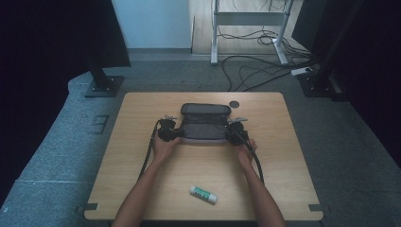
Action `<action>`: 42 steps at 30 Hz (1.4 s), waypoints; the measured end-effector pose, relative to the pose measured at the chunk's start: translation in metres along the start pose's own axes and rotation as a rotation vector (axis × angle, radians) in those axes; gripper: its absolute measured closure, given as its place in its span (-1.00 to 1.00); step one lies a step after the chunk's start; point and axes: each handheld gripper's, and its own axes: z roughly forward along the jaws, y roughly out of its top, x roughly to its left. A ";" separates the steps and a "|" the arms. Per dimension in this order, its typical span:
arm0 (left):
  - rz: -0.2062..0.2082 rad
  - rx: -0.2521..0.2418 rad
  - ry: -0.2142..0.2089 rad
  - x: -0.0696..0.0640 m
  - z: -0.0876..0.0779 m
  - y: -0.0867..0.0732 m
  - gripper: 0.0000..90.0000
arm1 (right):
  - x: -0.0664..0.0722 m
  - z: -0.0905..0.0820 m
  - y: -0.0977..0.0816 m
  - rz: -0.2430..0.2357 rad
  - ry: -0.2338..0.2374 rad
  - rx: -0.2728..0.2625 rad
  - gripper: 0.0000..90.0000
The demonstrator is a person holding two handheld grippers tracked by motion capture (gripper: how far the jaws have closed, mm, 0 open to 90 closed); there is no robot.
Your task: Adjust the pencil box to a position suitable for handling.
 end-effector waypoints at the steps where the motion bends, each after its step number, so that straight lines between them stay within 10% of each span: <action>1: 0.001 -0.001 0.001 0.000 0.000 0.000 0.65 | 0.000 0.000 0.000 -0.001 -0.001 -0.001 0.80; 26: 0.052 -0.050 -0.054 -0.005 -0.027 0.005 0.94 | -0.002 -0.033 0.000 -0.004 0.024 -0.119 0.92; 42: 0.054 -0.155 -0.088 -0.001 -0.074 0.005 0.93 | 0.011 -0.057 0.006 -0.005 0.069 -0.214 0.92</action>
